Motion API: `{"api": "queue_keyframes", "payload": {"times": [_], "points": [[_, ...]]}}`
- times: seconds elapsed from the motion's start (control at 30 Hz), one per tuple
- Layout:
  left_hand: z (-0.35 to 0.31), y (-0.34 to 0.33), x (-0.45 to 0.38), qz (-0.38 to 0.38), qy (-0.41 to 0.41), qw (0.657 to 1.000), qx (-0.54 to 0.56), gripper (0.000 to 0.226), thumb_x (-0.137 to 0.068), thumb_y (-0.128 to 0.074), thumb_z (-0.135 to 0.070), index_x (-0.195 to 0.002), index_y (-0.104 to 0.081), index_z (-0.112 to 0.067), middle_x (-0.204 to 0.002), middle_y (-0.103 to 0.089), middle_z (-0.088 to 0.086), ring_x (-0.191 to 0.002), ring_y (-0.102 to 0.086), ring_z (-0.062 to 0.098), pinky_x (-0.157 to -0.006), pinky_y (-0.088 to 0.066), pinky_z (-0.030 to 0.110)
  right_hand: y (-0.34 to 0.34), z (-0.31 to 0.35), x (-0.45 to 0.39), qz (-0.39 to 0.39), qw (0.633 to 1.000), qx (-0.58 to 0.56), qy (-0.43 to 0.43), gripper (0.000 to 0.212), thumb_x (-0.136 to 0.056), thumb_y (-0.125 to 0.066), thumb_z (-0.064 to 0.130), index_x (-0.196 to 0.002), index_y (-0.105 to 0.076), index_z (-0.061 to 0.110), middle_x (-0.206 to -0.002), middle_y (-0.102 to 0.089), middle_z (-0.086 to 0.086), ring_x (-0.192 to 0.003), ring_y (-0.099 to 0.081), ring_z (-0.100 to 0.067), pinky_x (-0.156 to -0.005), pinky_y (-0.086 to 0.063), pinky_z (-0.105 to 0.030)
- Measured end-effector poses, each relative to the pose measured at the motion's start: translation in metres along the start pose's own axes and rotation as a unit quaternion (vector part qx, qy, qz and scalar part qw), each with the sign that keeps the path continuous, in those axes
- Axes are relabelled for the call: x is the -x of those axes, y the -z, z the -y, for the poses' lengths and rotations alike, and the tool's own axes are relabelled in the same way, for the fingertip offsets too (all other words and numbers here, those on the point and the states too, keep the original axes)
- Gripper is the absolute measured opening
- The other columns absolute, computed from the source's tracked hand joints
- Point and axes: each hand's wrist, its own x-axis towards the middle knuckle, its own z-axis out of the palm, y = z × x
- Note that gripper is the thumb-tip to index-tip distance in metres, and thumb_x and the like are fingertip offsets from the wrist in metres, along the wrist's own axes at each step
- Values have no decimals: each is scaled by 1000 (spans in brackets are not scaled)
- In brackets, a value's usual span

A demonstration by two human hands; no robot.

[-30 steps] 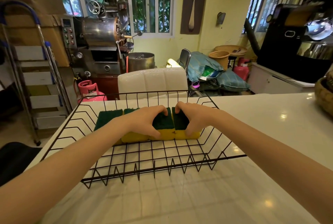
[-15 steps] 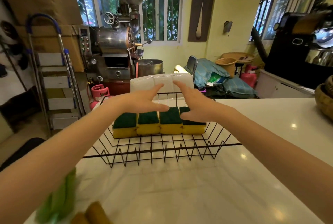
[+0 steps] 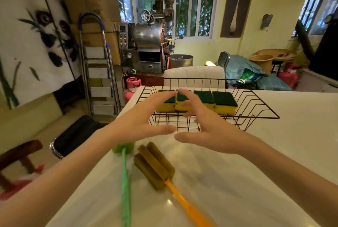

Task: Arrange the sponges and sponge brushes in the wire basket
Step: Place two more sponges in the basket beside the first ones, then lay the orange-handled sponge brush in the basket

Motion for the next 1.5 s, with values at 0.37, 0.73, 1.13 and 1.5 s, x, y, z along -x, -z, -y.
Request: {"api": "queue_keyframes", "payload": {"times": [0.37,0.73,1.13,1.5], "points": [[3,-15,50,132,74,988,-12,63,-63,-69,-54,-119,-40,-52,-140,-30,-20,-126,-25,-2,-100,-26,21,-29,5,17,208,968,66,-124,99,-53,-72,63,-131,-15,45,-115,-52,4,-86,-57,-10,-71,-54,-26],[4,-22,49,192,102,976,-23,48,-62,-72,-49,-104,-51,-47,-114,-49,-16,-106,-44,2,-88,-37,15,-45,11,28,313,926,81,-193,47,-62,-79,36,-96,-57,10,-85,-68,-13,-49,-61,-15,-43,-53,-23],[0,-12,29,151,113,982,-24,36,-68,-65,-50,-102,-54,-44,-96,-53,-23,-93,-50,0,-71,-41,11,-7,1,17,294,937,109,-157,20,-75,-70,23,-90,-58,19,-75,-64,2,-63,-64,-12,-51,-53,-22],[-22,32,-34,-3,39,999,-24,56,-58,-54,-58,-109,-56,-35,-97,-55,-18,-91,-52,3,-71,-44,17,69,-20,1,43,992,67,-101,10,-74,-70,32,-75,-61,30,-55,-66,8,-48,-59,-1,-46,-45,-13]]}}
